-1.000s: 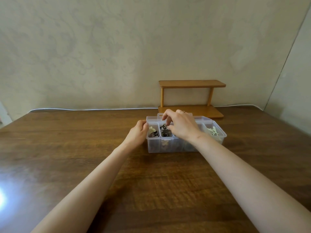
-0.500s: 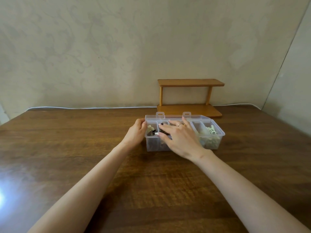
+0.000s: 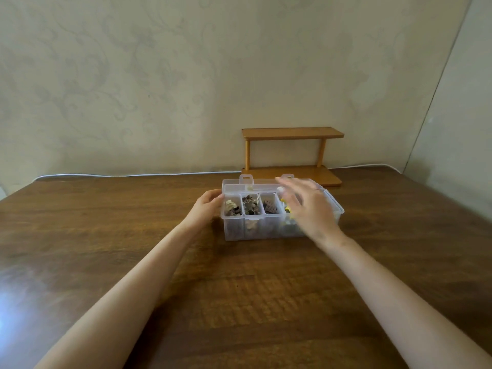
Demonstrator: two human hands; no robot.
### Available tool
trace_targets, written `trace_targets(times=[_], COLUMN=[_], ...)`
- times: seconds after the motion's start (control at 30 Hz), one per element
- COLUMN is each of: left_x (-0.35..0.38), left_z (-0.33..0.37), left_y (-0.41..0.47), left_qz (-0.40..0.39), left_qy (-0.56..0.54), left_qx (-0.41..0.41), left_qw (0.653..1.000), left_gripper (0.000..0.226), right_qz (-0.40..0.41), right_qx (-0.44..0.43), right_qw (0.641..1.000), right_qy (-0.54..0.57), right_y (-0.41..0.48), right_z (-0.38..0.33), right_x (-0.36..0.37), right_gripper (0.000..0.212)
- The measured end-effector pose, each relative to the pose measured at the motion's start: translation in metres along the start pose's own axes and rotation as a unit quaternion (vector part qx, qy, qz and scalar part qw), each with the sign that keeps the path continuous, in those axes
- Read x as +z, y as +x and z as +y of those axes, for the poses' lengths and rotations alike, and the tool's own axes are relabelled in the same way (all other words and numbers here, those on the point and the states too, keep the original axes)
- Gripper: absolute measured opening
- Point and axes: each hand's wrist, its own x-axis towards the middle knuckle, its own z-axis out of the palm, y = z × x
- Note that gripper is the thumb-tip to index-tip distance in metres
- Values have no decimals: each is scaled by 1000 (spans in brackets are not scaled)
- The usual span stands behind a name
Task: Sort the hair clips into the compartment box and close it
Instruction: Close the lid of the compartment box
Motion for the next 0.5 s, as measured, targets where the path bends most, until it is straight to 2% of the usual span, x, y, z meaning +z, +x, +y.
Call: trace_targets(times=[0.07,0.13,0.2,0.27,0.37,0.5], left_x=[-1,0,0,1,2,0], left_z=[0,1,2,2,2,7], left_y=[1,0,-1,-2,-4,-2], left_qz=[-8,-12,-16,-13,-6,9], left_qy=[-29,-45,-57,-74,-106,-114], left_qx=[-9,-13,-10,-7,1,34], left_qw=[1000,999,998,997,994,993], left_gripper=[46,45,44,44,47,57], right_qz=[84,102,52,-24,-78,-53], right_qx=[56,156,269,337,345,315], right_qw=[995,982,959,916,856,844], right_qy=[-20,-22,71,216,377,431], right_y=[5,14,20,23,27,32], right_z=[26,52,70,81,91,94], right_x=[-20,-37,-46,-49,-51,-51], right_gripper=[32,35,41,49,58,59])
